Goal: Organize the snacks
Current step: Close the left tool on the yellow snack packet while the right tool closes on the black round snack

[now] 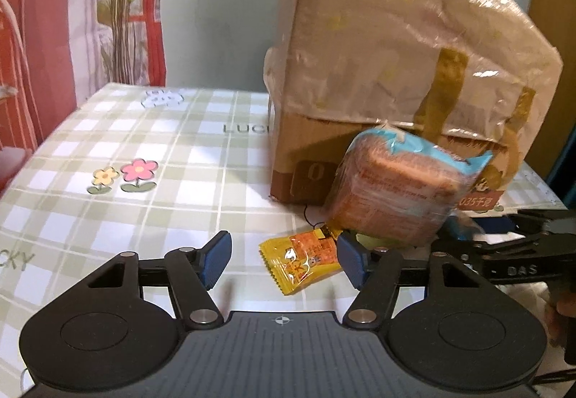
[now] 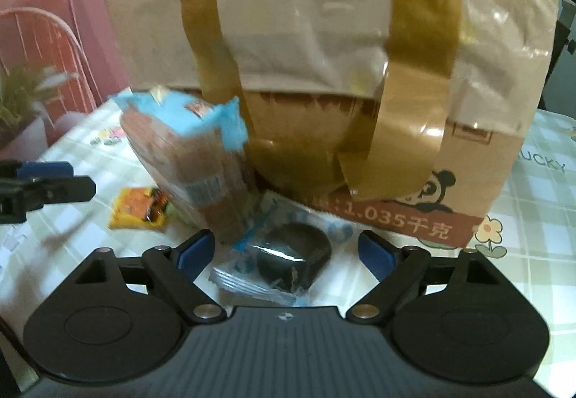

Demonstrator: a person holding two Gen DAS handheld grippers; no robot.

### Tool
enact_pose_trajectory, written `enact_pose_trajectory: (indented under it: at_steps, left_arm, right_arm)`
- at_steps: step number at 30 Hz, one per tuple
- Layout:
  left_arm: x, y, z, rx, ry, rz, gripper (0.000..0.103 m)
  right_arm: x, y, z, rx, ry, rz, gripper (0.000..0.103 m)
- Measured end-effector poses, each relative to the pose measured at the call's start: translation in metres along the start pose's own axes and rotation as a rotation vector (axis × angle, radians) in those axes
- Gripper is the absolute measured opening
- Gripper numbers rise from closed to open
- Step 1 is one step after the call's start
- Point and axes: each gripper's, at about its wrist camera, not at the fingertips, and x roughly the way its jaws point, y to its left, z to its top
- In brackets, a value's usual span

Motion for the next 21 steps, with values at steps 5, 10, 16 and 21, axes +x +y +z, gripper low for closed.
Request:
enact_pose_trajectory:
  at_steps: [5,10,16,21]
  left_arm:
    - [0.022,-0.007,0.004,0.059,0.015,0.001,0.067]
    - [0.041,0.003,0.012,0.036,0.034,-0.05,0.067]
    - [0.04,0.005,0.004,0.03,0.083,-0.152,0.066]
    - [0.027,-0.001,-0.007,0.048,0.121,-0.179,0.066]
  right_arm:
    - [-0.006,-0.011,-0.011,0.038,0.0,0.015,0.068]
    - [-0.016,-0.023,-0.018,0.062,-0.014,0.024,0.064]
    - [-0.023,-0.03,-0.024,0.069,-0.025,0.025,0.064]
    - [-0.021,-0.026,-0.024,0.077,-0.031,0.028,0.064]
